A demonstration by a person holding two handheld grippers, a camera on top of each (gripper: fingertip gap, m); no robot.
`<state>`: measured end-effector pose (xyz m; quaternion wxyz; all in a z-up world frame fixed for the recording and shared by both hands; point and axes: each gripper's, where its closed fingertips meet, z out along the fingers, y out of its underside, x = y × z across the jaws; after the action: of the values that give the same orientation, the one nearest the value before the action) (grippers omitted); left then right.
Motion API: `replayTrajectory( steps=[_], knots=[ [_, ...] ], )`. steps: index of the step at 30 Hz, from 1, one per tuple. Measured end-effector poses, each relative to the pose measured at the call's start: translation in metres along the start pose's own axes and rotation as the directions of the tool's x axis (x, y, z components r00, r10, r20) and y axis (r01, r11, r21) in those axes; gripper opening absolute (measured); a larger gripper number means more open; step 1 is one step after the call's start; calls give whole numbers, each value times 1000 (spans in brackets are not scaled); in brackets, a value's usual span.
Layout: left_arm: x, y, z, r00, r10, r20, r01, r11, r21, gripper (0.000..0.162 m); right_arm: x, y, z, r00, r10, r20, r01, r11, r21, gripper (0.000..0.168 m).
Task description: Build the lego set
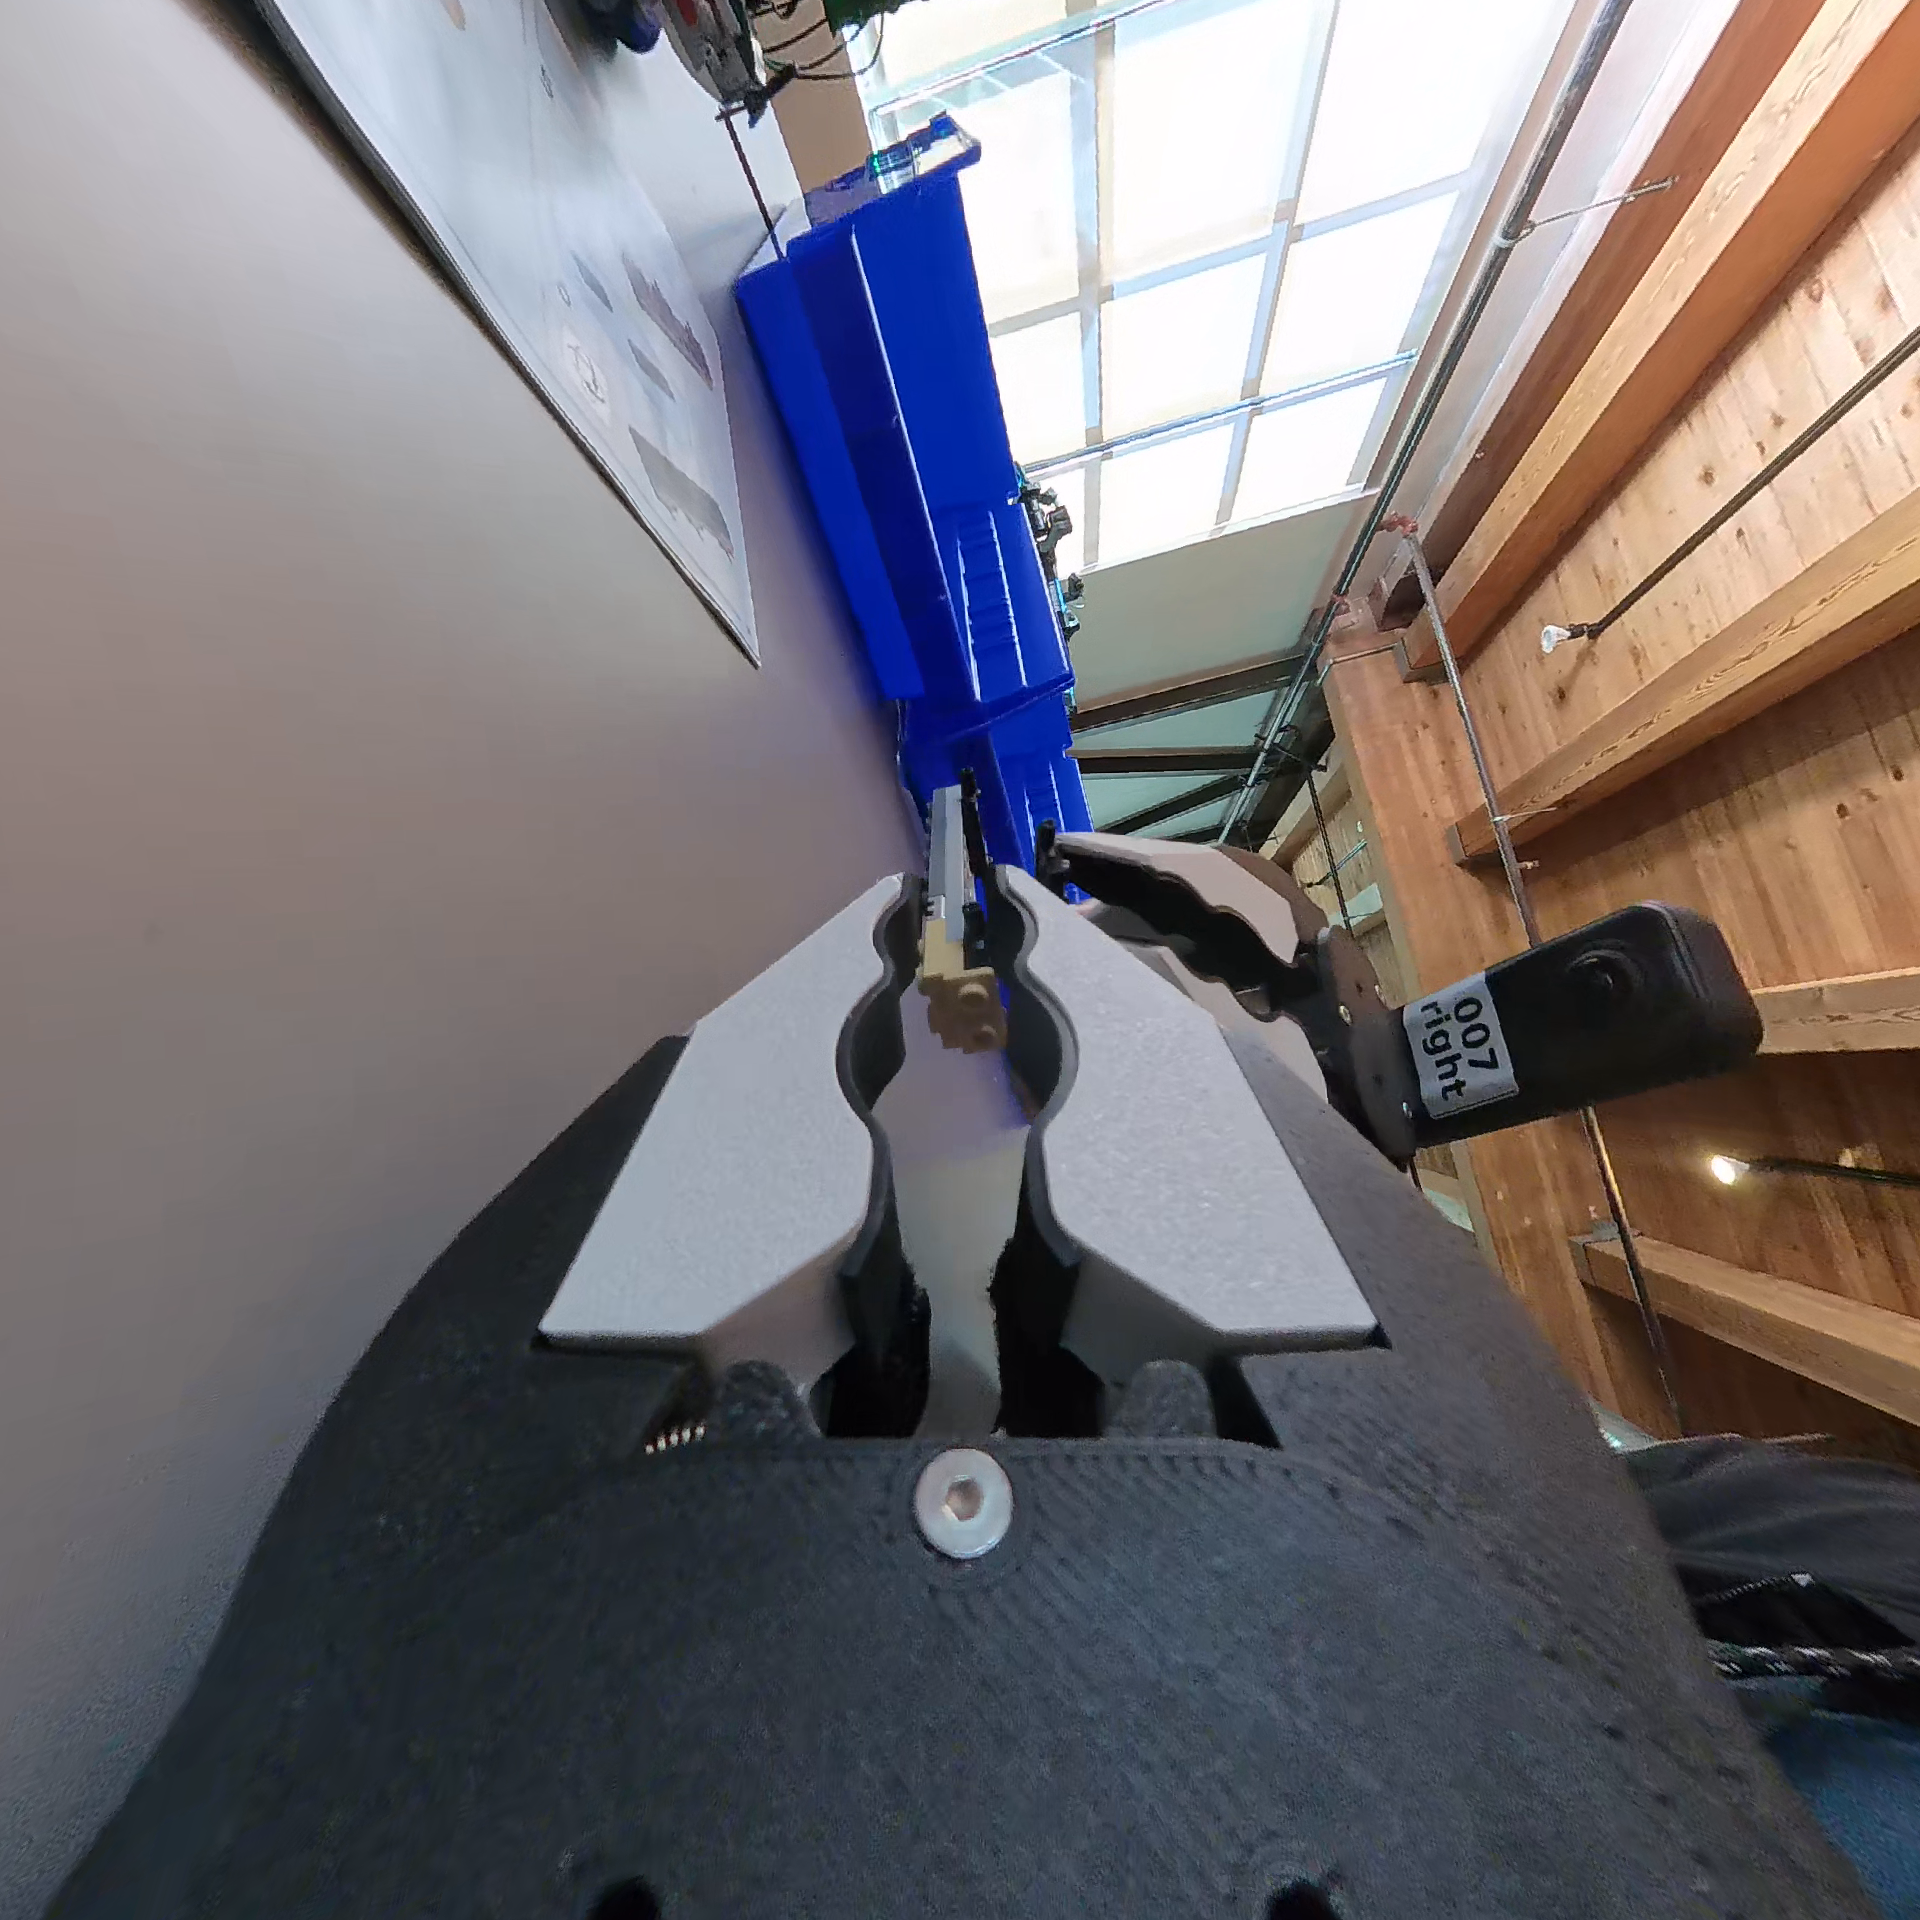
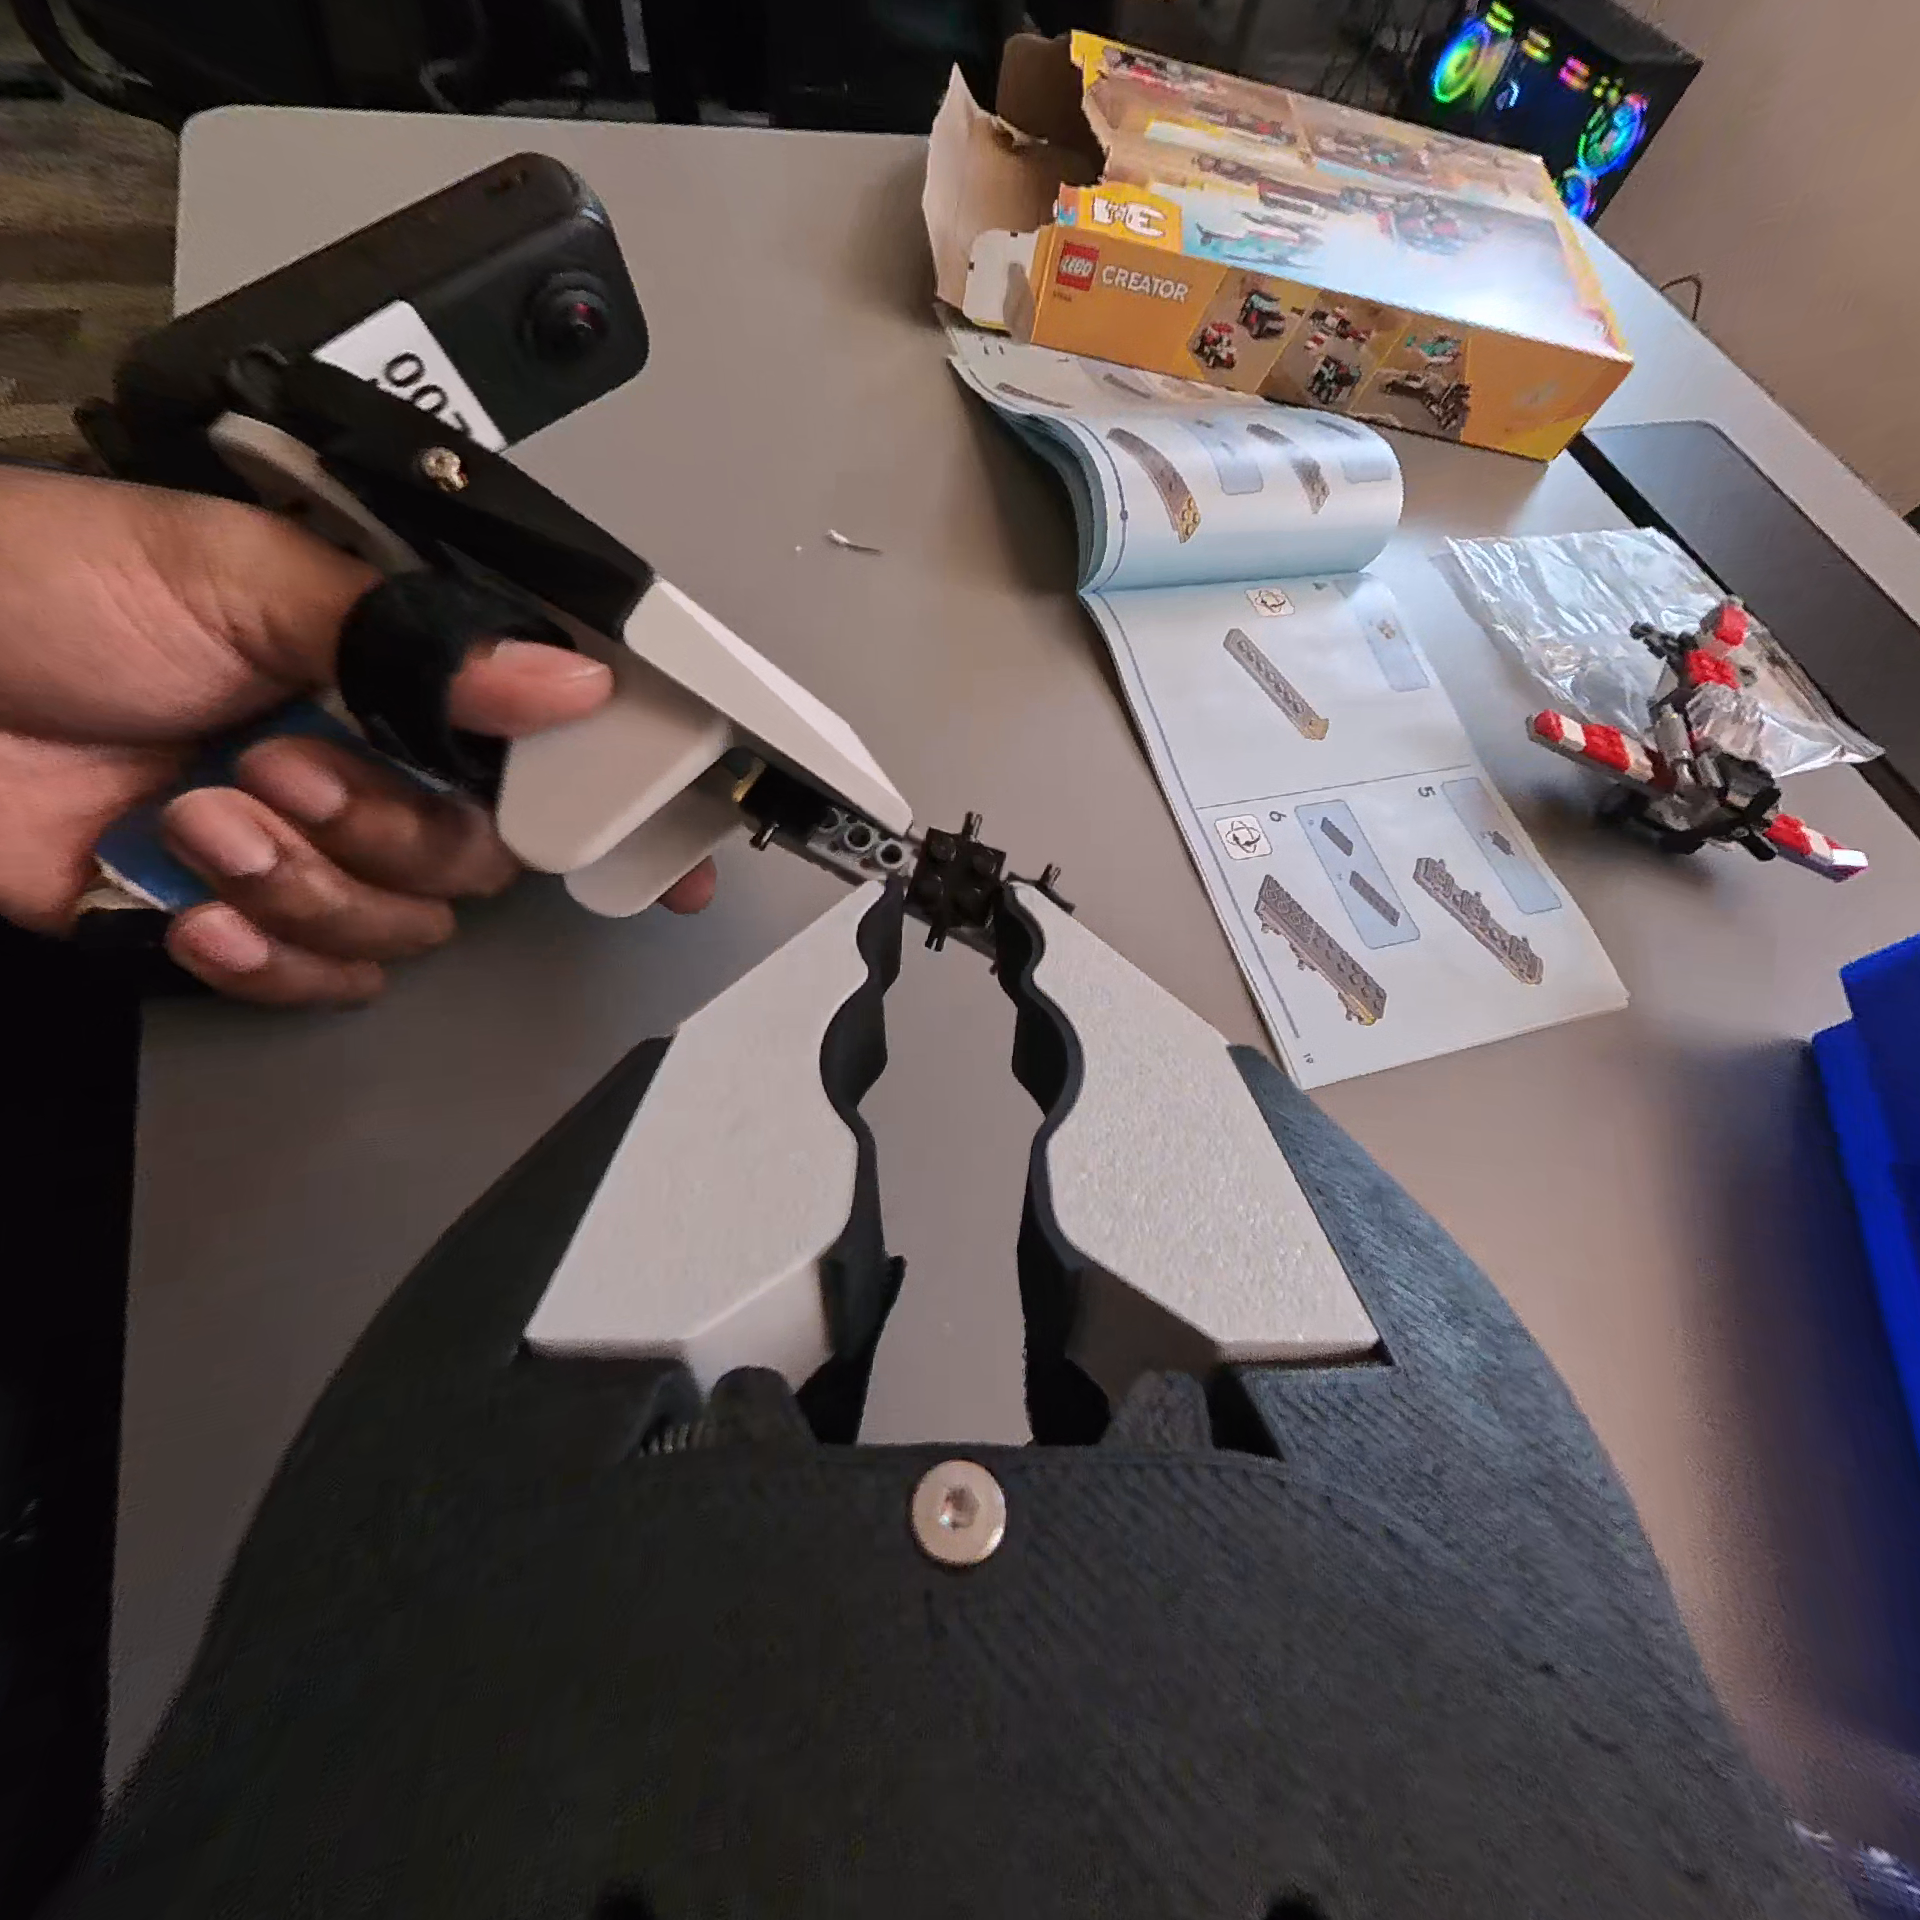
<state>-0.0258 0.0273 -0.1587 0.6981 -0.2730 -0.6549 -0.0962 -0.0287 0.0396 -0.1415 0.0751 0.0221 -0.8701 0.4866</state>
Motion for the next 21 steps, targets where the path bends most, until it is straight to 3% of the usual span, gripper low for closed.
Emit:
replayTrajectory(
  steps=[21],
  knots=[
    [0,-4,-4,1000,2,11,-3,999,37,11,-3,14,-3,999,33,0,-33,999,-20,18]
  ],
)
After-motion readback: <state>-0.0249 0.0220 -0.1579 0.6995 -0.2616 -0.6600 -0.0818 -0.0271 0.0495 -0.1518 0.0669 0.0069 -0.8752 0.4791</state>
